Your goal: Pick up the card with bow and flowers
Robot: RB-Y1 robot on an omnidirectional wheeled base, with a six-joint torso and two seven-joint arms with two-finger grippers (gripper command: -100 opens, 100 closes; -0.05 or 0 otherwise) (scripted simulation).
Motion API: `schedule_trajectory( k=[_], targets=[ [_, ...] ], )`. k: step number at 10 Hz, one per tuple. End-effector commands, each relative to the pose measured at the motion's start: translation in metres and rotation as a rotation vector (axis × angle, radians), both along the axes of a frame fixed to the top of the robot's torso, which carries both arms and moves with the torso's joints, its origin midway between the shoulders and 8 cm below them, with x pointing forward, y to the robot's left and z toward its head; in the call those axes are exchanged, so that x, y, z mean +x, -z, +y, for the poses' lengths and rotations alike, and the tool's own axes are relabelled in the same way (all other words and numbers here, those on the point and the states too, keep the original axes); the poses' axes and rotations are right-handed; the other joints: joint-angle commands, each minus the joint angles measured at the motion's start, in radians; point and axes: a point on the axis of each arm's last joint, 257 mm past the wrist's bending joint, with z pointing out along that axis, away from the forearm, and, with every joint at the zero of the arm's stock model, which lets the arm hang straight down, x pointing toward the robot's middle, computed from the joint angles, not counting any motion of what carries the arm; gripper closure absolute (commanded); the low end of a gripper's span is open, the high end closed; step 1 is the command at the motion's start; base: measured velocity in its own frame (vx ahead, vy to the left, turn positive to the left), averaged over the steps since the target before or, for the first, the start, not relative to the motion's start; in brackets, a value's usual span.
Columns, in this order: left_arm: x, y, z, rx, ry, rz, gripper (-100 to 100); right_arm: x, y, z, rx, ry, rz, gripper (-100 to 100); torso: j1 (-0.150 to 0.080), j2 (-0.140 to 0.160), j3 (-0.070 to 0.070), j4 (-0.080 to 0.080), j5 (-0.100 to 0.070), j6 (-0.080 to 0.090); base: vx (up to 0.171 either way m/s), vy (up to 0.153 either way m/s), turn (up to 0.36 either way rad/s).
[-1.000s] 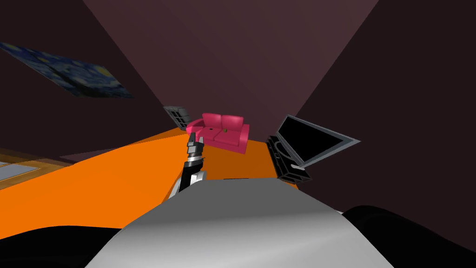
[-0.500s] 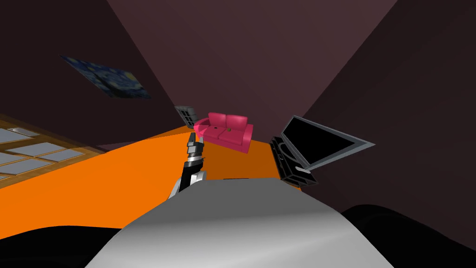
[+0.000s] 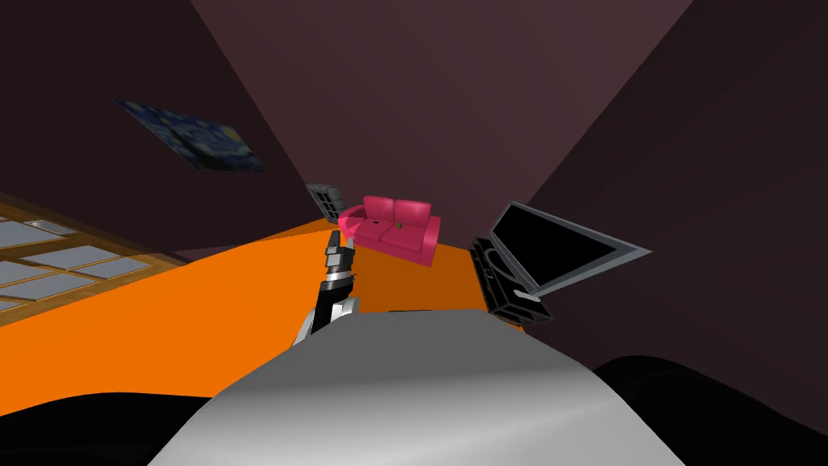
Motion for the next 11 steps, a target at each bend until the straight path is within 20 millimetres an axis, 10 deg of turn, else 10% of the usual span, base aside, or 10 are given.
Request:
schedule_trajectory(
  k=[1,2,3,10,11],
  targets=[
    [0.000,0.000,0.000,0.000,0.000,0.000,0,0.000,0.000,0.000,0.000,0.000,0.000,100,0.000,0.000,0.000,0.000,0.000,0.000,0.000,0.000,0.000],
    [0.000,0.000,0.000,0.000,0.000,0.000,0,0.000,0.000,0.000,0.000,0.000,0.000,0,0.000,0.000,0.000,0.000,0.000,0.000,0.000,0.000,0.000],
    [0.000,0.000,0.000,0.000,0.000,0.000,0,0.001,-0.003,0.005,0.001,-0.016,-0.007,100,0.000,0.000,0.000,0.000,0.000,0.000,0.062,-0.036,-0.199],
    [0.000,0.000,0.000,0.000,0.000,0.000,0,0.002,-0.012,0.019,0.009,-0.078,-0.006,100,-0.003,-0.006,-0.004,-0.002,-0.001,0.000,0.081,-0.036,-0.121],
    [0.000,0.000,0.000,0.000,0.000,0.000,0,0.002,-0.012,0.019,0.009,-0.080,-0.006,0,-0.002,-0.004,-0.002,-0.001,-0.001,-0.001,0.007,-0.003,0.007]
  ],
)
